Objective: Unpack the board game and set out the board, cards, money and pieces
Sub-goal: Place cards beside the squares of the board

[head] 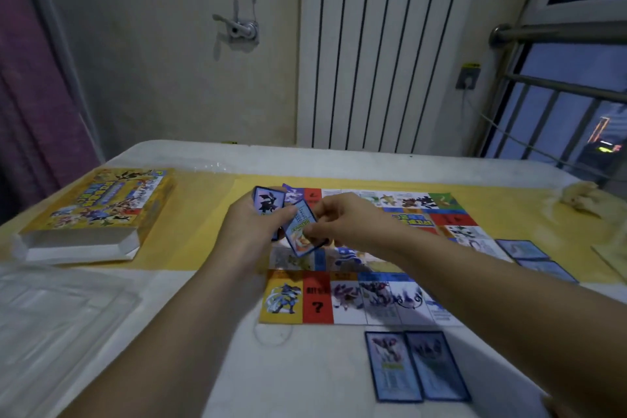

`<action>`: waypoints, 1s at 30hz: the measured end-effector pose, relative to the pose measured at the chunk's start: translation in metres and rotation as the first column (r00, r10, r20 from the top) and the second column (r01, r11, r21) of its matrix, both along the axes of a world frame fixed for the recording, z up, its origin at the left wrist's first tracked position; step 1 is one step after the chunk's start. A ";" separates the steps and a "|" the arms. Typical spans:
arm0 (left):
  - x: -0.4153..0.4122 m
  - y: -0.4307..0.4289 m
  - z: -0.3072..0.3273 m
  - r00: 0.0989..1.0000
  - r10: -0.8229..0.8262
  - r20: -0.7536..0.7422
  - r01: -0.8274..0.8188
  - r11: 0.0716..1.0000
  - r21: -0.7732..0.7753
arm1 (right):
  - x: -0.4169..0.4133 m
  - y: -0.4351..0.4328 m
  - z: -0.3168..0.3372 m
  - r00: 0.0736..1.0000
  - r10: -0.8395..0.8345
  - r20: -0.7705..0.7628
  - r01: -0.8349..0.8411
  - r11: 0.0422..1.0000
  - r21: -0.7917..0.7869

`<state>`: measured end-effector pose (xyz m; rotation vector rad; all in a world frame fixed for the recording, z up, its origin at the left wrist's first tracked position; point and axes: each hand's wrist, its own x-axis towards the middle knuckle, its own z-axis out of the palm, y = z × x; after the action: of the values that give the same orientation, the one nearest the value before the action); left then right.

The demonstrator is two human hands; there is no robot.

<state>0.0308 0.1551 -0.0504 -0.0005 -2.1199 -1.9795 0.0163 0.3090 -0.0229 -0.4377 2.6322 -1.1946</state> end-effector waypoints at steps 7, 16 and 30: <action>-0.013 0.051 0.015 0.986 -0.160 0.048 0.161 0.987 -0.016 | 0.005 0.063 0.011 0.989 -0.143 0.045 0.150 0.964 -0.220; -0.054 0.131 0.030 0.971 -0.227 0.075 0.203 0.948 0.244 | -0.045 0.167 0.032 0.888 -0.452 -0.082 0.415 0.866 -0.280; -0.114 0.153 0.018 0.813 -0.513 0.274 0.072 0.557 0.827 | -0.202 0.233 -0.039 0.685 -0.680 -0.263 0.709 0.705 0.024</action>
<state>-0.0831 0.3080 -0.0325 0.3527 -1.2539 -3.2918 -0.1856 0.5419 -0.0615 0.5638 3.1841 -1.1848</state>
